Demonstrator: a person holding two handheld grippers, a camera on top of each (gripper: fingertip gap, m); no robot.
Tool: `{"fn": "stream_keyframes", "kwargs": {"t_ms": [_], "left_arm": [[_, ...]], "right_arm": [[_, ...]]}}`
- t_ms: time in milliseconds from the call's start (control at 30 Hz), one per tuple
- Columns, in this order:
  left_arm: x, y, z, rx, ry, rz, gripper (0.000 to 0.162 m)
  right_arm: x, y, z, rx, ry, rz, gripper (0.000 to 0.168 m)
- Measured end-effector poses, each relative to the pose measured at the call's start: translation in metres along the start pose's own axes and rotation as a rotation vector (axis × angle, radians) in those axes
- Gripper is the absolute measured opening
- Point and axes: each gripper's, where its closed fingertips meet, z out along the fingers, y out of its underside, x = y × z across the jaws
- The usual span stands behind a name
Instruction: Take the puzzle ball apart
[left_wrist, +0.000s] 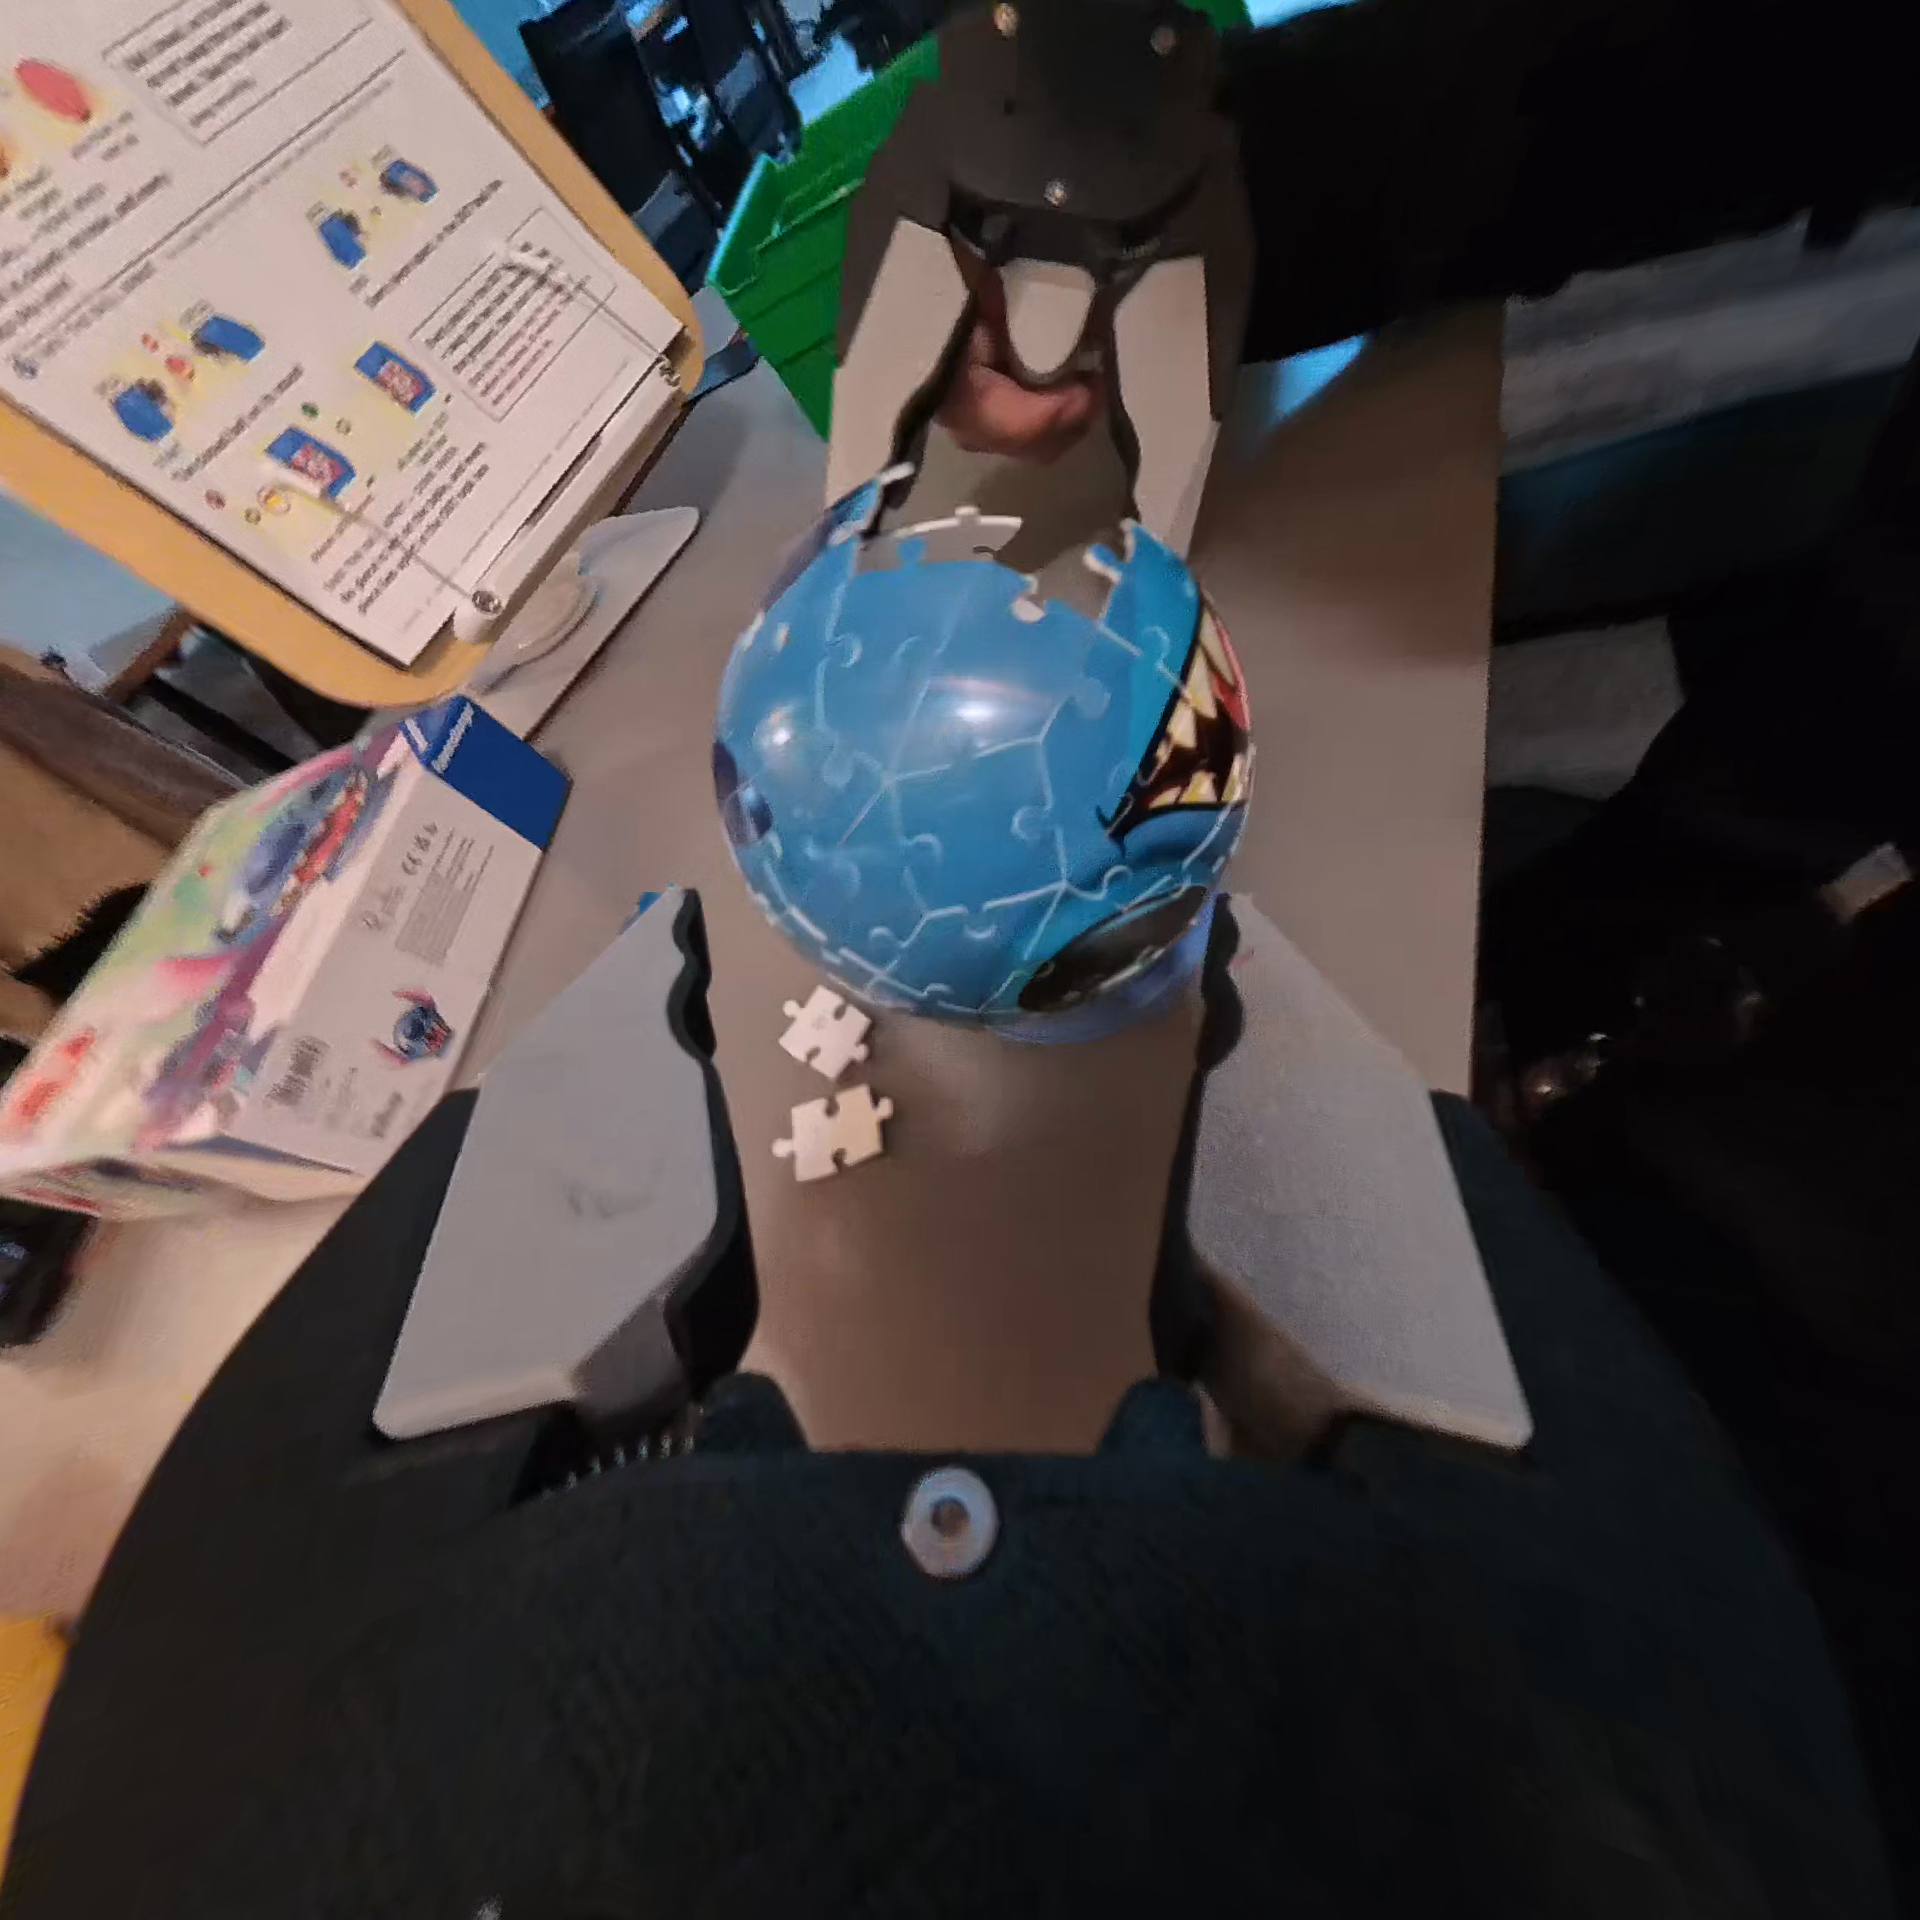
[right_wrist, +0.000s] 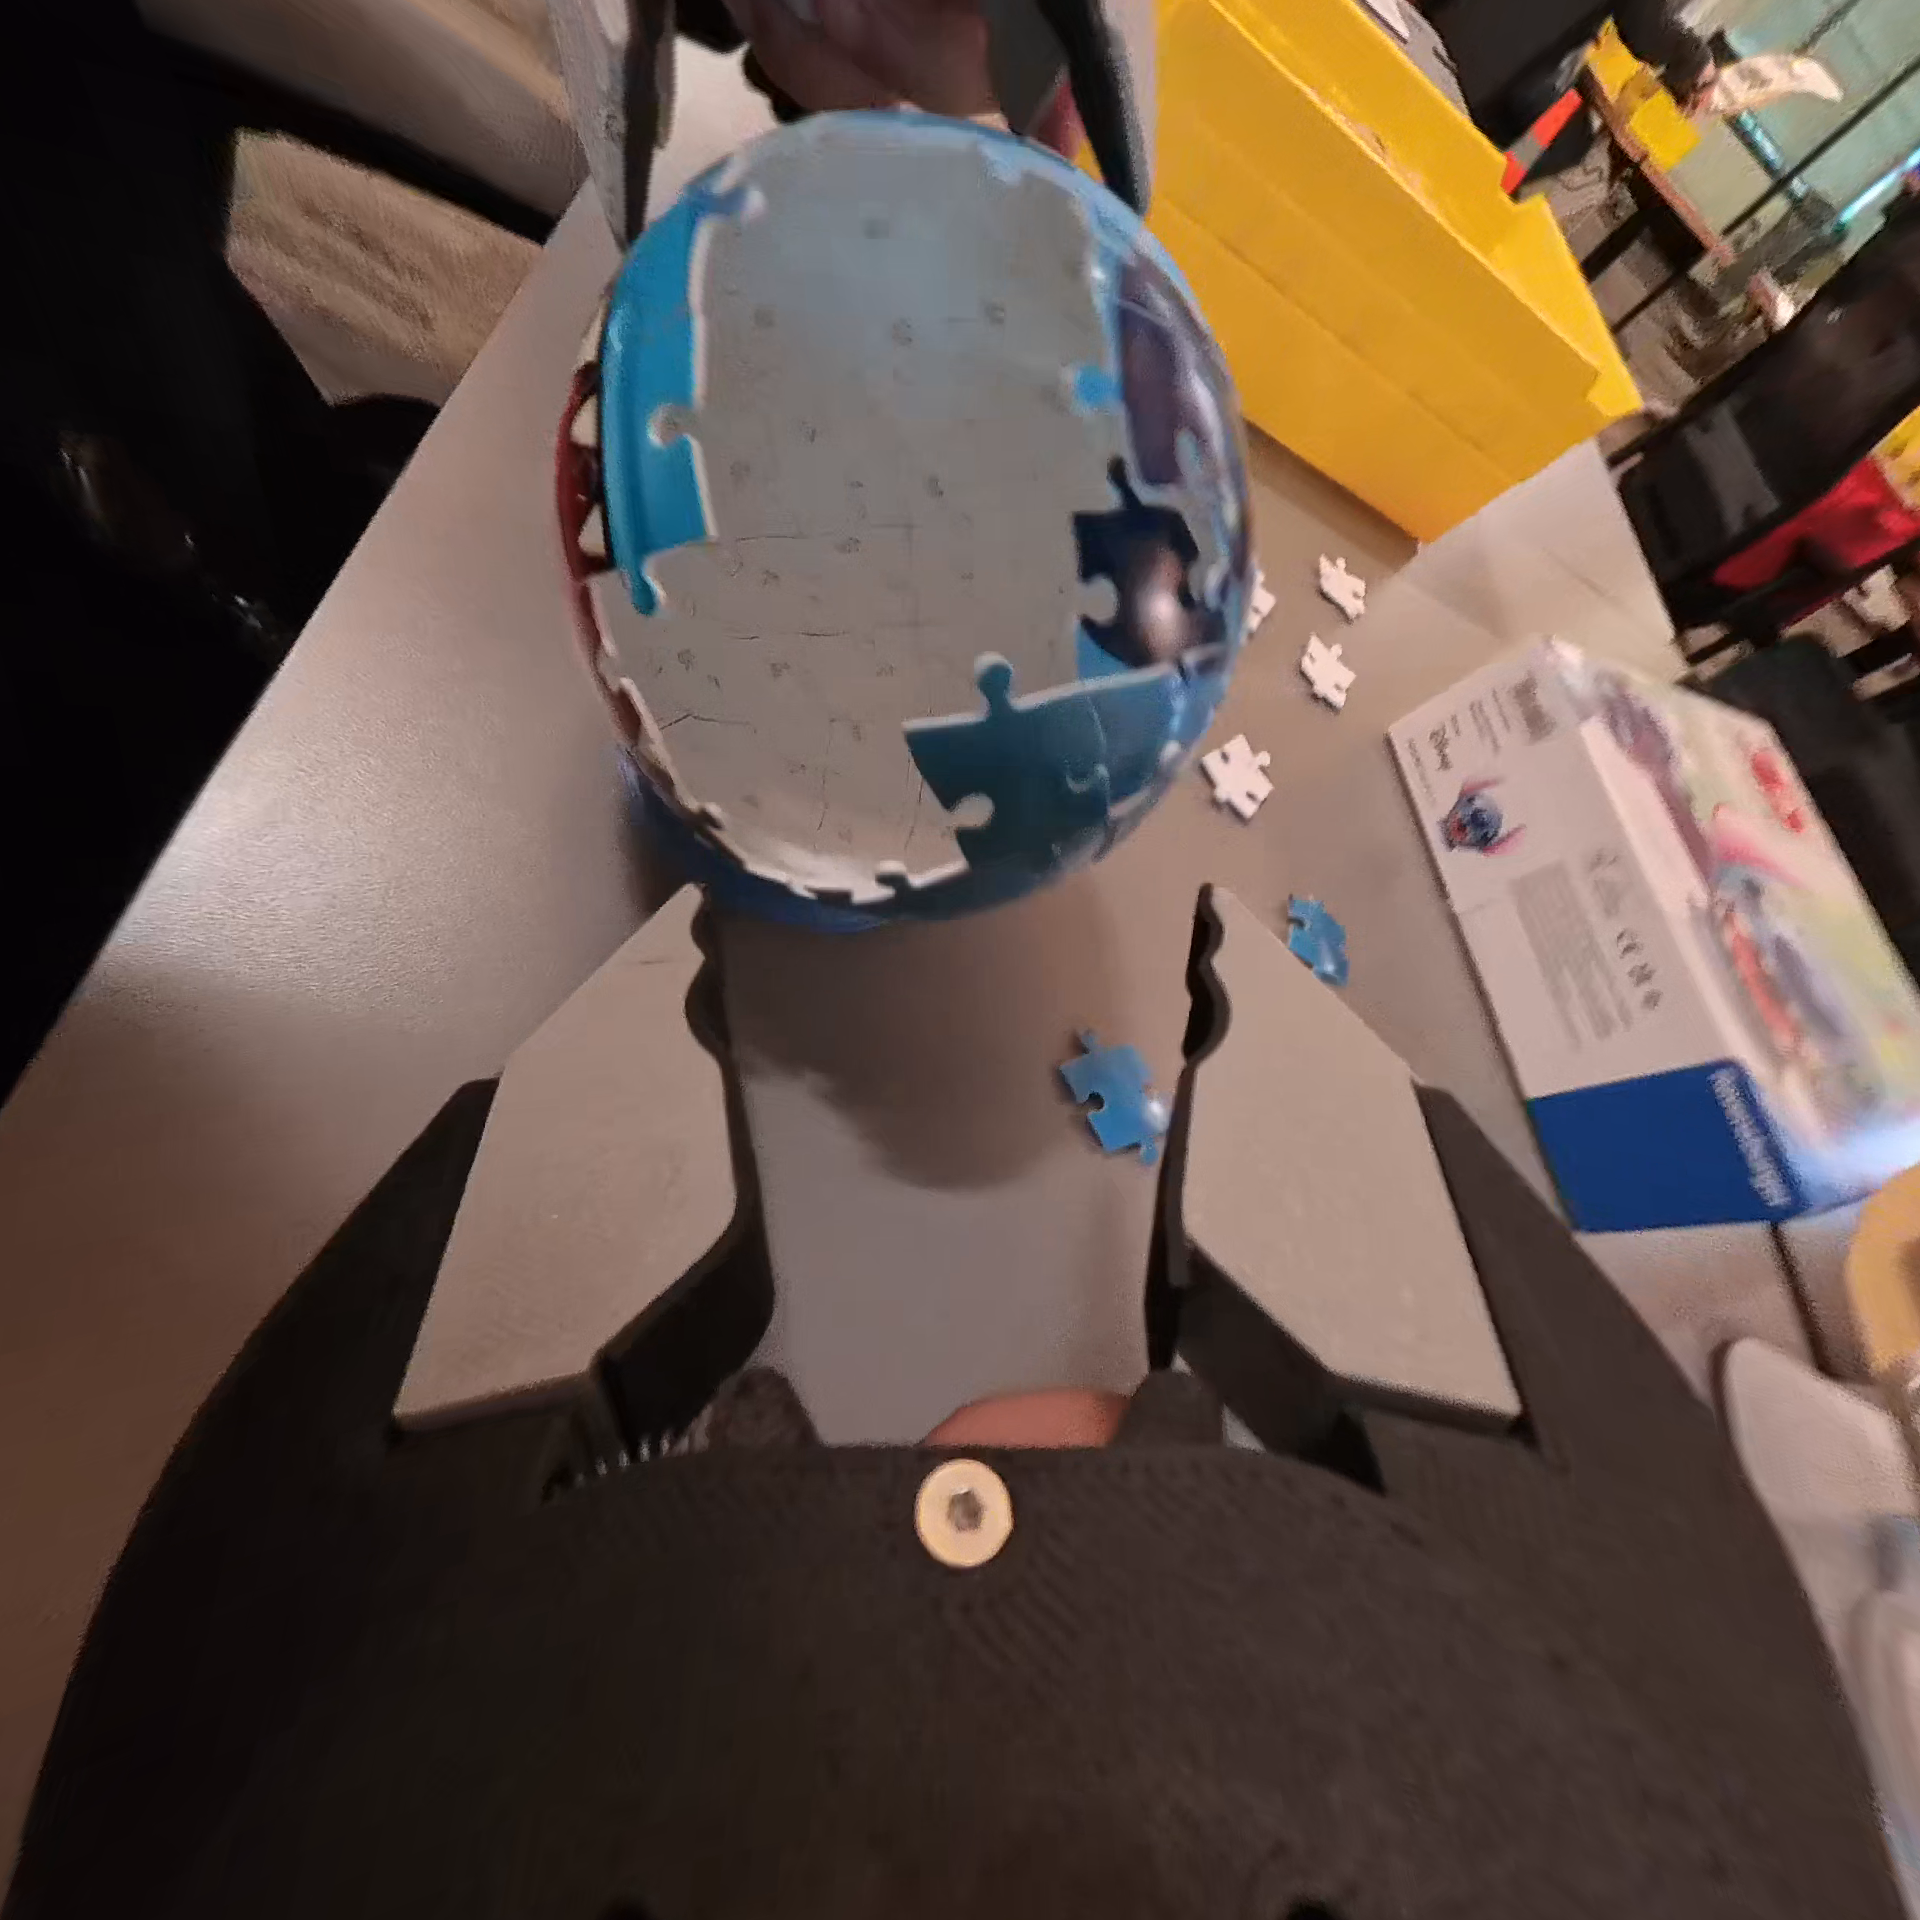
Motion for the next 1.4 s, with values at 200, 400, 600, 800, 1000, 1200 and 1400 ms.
{"fn": "stream_keyframes", "kwargs": {"t_ms": [200, 400, 600, 800, 1000, 1200, 1400], "left_arm": [[-0.013, 0.009, -0.02, 0.139, 0.044, -0.281, 0.084], [-0.033, 0.029, -0.018, 0.154, -0.055, -0.351, 0.079], [-0.026, 0.033, -0.006, 0.148, -0.011, -0.362, 0.081], [-0.038, 0.028, 0.0, 0.166, -0.024, -0.341, 0.08], [-0.055, 0.019, 0.002, 0.276, -0.015, -0.386, 0.076], [-0.047, 0.012, -0.007, 0.363, 0.026, -0.393, 0.072], [-0.045, 0.013, -0.005, 0.346, 0.037, -0.399, 0.071]], "right_arm": [[0.005, 0.007, -0.013, 0.107, -0.066, 0.188, 0.068], [0.03, 0.001, -0.027, 0.236, -0.009, 0.319, 0.064], [0.058, 0.007, -0.036, 0.268, 0.099, 0.411, 0.059], [0.062, 0.034, -0.018, 0.175, 0.112, 0.501, 0.063], [0.062, 0.052, -0.01, 0.097, 0.1, 0.525, 0.062], [0.068, 0.064, -0.011, 0.059, 0.099, 0.584, 0.067], [0.066, 0.066, -0.008, 0.055, 0.053, 0.621, 0.064]]}}
